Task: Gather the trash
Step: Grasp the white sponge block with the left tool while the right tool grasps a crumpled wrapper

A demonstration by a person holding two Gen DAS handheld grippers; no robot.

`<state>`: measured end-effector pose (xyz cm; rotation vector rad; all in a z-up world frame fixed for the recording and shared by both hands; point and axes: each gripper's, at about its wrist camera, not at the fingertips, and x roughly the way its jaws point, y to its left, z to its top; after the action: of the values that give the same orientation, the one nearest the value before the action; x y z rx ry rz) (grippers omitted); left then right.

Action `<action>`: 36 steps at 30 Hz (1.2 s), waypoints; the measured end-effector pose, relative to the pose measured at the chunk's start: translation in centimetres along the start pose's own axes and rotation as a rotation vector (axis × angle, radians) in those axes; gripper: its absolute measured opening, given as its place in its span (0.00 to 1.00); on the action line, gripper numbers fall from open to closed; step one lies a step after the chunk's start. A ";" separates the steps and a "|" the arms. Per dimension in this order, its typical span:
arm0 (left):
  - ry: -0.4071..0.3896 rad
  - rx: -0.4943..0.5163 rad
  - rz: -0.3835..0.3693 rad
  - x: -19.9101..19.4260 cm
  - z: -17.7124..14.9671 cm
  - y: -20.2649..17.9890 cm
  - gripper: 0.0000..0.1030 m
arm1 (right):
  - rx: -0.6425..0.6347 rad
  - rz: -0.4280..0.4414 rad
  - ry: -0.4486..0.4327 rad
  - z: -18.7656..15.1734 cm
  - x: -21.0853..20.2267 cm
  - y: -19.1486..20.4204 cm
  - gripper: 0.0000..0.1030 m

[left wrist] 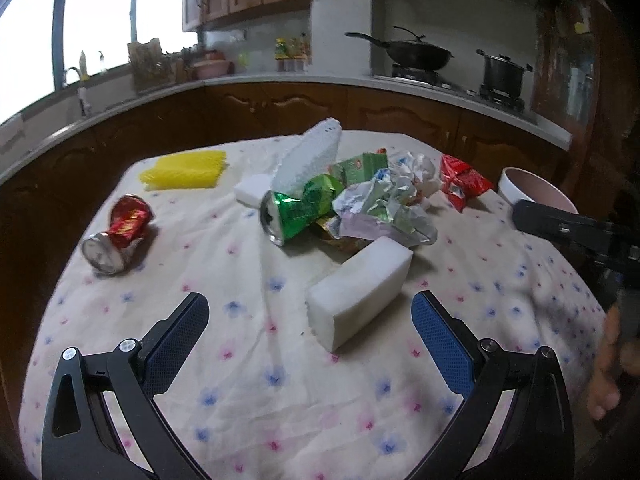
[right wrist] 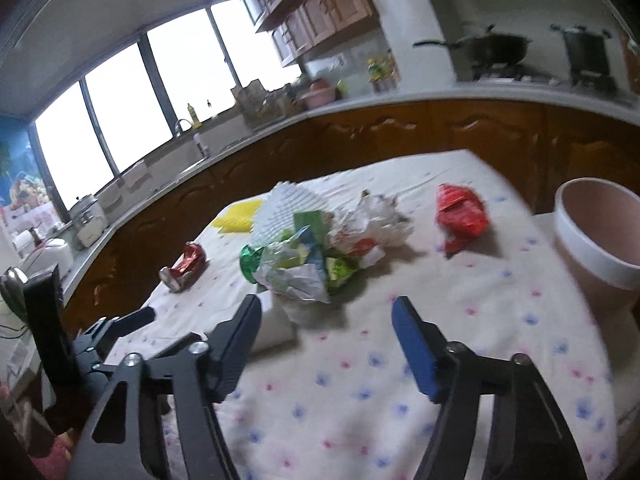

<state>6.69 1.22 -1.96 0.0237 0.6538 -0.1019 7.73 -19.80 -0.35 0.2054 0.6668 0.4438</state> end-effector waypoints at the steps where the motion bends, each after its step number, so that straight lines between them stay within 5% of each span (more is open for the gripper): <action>1: 0.006 0.004 -0.008 0.3 0.1 0.0 1.00 | -0.004 0.007 0.011 0.2 0.5 0.1 0.60; 10: 0.075 0.038 -0.088 3.0 0.9 0.0 0.97 | 0.003 0.078 0.116 1.6 5.8 -0.2 0.53; 15: 0.103 0.049 -0.137 3.9 0.9 -0.3 0.73 | 0.026 0.127 0.168 2.0 8.2 -0.7 0.44; 18: 0.135 0.046 -0.165 4.6 0.7 -0.3 0.45 | 0.043 0.144 0.201 1.8 9.2 -0.9 0.20; 23: 0.120 0.006 -0.194 4.1 0.8 0.4 0.37 | 0.022 0.157 0.186 1.8 8.5 -0.5 0.05; 36: 0.007 -0.019 -0.204 -0.4 2.9 -0.7 0.34 | 0.039 0.172 0.058 2.1 1.8 -1.0 0.02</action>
<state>8.03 0.45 0.57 -0.0612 0.6626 -0.2925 10.62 -20.00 -0.06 0.2889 0.7179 0.6043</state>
